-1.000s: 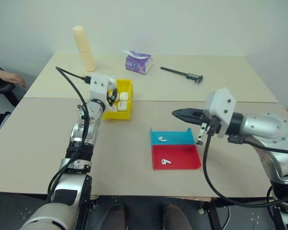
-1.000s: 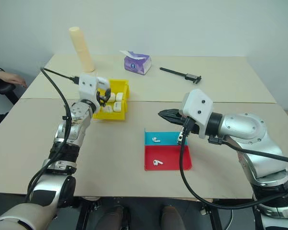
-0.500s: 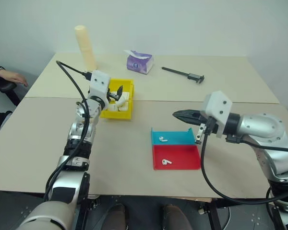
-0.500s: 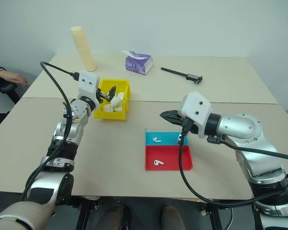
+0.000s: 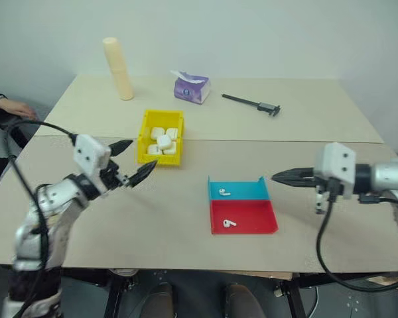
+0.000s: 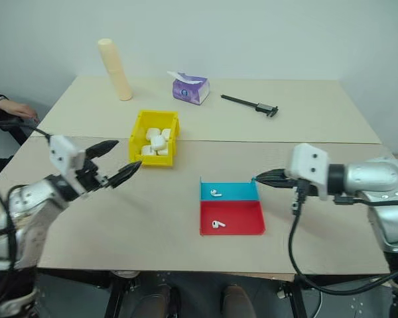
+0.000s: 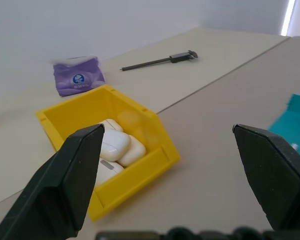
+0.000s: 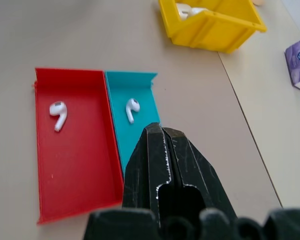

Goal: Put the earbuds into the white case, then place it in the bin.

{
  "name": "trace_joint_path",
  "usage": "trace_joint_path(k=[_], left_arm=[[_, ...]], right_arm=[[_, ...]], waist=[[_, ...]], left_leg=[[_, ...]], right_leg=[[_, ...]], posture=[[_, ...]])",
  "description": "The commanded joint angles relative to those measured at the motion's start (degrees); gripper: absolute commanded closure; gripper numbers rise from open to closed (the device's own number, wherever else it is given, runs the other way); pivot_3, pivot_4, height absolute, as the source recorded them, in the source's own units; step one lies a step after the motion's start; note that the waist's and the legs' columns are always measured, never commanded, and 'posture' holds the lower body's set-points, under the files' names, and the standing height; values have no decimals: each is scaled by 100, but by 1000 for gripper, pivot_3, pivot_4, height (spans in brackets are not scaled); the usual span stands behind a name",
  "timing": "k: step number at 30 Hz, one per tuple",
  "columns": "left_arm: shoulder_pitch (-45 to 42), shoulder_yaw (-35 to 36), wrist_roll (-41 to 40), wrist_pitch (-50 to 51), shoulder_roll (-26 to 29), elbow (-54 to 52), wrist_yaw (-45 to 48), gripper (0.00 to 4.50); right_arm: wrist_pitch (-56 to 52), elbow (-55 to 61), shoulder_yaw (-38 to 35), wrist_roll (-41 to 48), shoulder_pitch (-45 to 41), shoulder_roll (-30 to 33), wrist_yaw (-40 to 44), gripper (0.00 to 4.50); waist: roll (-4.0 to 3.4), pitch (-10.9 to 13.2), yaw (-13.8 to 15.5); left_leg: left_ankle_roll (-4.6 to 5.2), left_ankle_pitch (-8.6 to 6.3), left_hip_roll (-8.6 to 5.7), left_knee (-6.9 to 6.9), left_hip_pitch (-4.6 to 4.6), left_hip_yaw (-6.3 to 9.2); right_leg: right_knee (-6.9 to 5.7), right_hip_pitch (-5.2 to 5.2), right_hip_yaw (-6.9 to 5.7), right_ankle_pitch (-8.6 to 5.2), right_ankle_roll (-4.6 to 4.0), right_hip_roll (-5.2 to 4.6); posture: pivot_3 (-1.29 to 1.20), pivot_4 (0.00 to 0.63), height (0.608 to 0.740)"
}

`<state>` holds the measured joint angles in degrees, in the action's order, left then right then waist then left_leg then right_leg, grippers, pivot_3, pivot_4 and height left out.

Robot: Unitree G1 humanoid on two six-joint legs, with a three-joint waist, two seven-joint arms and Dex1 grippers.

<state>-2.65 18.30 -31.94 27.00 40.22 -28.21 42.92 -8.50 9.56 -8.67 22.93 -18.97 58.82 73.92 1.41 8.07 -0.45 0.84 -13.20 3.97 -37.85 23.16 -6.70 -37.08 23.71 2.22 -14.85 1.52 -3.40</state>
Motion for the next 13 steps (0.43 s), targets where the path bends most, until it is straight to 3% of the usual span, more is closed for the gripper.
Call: trace_joint_path(k=[1,6,13], left_arm=[[667,596,-498,213,256,-805,338,33],[1459,1122,-900,366,379,-1384,408,33],[1647,1348,-1020,421,421,-1618,218,33]], right_arm=[[908,-695,-415,167,-117,201,786,4500],[1654,-1765,-268,91,-555,265,1498,4500],[2001,-2404,146,-157,-1059,101,1640,4500]], waist=[[0,0,-19],[-1,3,-25],[-1,3,-27]], left_leg=[[2,-1,0,0,-6,1],[2,-2,1,1,-54,-2],[1,-4,2,13,-73,-3]], right_leg=[[0,-5,2,-1,-1,-1],[4,-53,-2,-6,-6,-1],[4,-62,3,-14,-17,0]], posture=[[0,150,740],[0,150,740],[0,150,740]])
